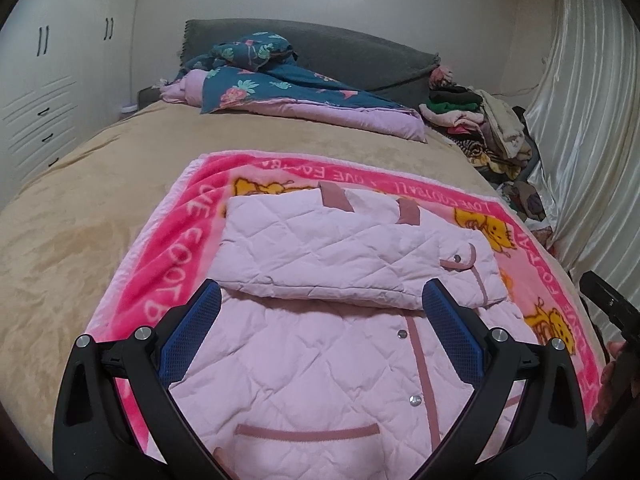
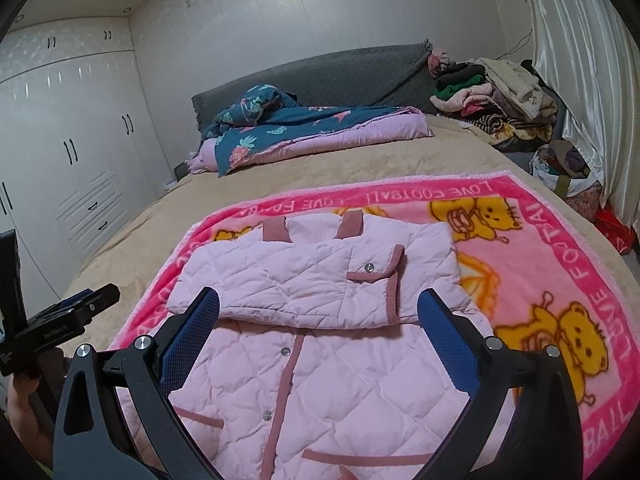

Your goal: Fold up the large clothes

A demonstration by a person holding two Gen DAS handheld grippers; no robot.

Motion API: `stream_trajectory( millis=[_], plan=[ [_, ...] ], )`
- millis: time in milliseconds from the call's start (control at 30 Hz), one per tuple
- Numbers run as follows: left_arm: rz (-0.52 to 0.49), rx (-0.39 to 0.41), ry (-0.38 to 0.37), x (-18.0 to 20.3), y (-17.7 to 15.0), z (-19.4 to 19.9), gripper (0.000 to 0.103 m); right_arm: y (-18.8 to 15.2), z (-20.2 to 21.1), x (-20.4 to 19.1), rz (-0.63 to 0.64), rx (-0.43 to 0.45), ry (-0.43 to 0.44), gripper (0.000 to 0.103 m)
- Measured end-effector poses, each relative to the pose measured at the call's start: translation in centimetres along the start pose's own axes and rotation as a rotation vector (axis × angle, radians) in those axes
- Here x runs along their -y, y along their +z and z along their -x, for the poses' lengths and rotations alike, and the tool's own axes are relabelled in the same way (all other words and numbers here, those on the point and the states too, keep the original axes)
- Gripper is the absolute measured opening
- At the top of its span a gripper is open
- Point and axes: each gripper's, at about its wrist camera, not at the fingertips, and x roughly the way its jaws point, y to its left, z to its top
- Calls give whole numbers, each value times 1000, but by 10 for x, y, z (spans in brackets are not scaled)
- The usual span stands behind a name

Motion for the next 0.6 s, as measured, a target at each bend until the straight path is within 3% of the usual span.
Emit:
stream_trajectory(
  millis=[600],
  plan=[
    [-20, 26, 21, 4, -10, 39, 94, -6, 36, 1, -3, 13, 1, 99]
  ],
)
